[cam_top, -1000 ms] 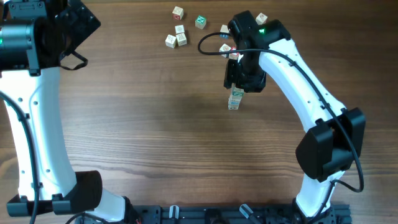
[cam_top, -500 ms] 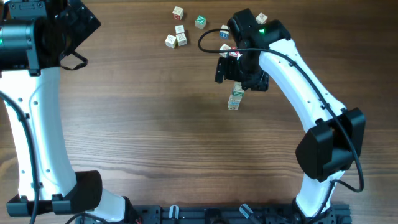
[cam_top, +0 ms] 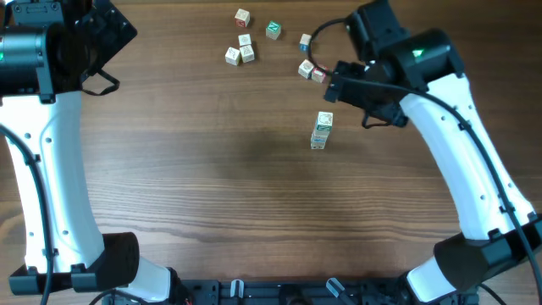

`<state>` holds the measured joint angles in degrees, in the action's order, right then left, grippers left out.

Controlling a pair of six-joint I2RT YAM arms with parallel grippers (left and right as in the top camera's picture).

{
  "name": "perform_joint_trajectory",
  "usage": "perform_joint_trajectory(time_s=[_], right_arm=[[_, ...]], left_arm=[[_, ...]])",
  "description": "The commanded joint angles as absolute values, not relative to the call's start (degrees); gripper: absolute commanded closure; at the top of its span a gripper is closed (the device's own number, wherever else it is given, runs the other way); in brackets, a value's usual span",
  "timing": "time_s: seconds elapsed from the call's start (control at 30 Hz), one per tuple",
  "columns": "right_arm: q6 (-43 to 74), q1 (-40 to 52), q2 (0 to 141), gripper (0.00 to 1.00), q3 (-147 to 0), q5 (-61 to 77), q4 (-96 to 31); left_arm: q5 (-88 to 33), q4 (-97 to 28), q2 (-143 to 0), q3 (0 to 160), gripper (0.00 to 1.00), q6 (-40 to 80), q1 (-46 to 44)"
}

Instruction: Form a tower

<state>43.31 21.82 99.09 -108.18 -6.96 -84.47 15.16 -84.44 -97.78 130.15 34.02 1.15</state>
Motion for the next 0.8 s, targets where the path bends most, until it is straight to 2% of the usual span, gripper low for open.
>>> perform_joint_trajectory(time_s=[0.0,0.07,0.13,0.17,0.2,0.23,0.27,0.37,0.53,0.6,0.63,0.7,0.77], right_arm=[[48.1,17.4,98.6,0.0,-109.0,-9.3,-86.7],[48.1,14.4,98.7,0.02,-108.6,-9.0,-87.0],[48.0,11.4,98.7,0.17,-107.1,-8.7,-87.2],[48.0,10.5,98.7,0.21,-106.4,-8.5,-87.1],[48.0,9.6,98.7,0.31,-105.2,-8.5,-86.6],[47.9,9.4,98.7,0.35,-104.3,-8.5,-86.0],[47.5,9.4,98.7,0.46,-102.2,-8.5,-84.5],[45.3,9.4,98.8,0.51,-96.4,-6.3,-78.8],[44.1,9.4,99.0,0.8,-92.4,-4.4,-73.0],[43.5,9.4,99.0,0.86,-92.4,-4.2,-72.2],[43.4,9.4,99.0,0.95,-92.4,-4.0,-72.2],[43.2,9.4,99.0,0.96,-92.7,-3.5,-72.0],[37.5,9.4,98.7,0.96,-96.2,-1.9,-70.7]], left_arm=[[16.1,-84.3,-96.7,130.7,0.0,34.8,1.4],[16.1,-84.3,-96.7,130.7,0.0,34.8,1.4],[16.1,-84.3,-96.7,130.7,0.0,34.8,1.4],[16.1,-84.3,-96.7,130.7,0.0,34.8,1.4],[16.1,-84.3,-96.7,130.7,0.0,34.8,1.4],[16.1,-84.3,-96.7,130.7,0.0,34.8,1.4],[16.1,-84.3,-96.7,130.7,0.0,34.8,1.4],[16.1,-84.3,-96.7,130.7,0.0,34.8,1.4],[16.1,-84.3,-96.7,130.7,0.0,34.8,1.4],[16.1,-84.3,-96.7,130.7,0.0,34.8,1.4],[16.1,-84.3,-96.7,130.7,0.0,34.8,1.4],[16.1,-84.3,-96.7,130.7,0.0,34.8,1.4],[16.1,-84.3,-96.7,130.7,0.0,34.8,1.4]])
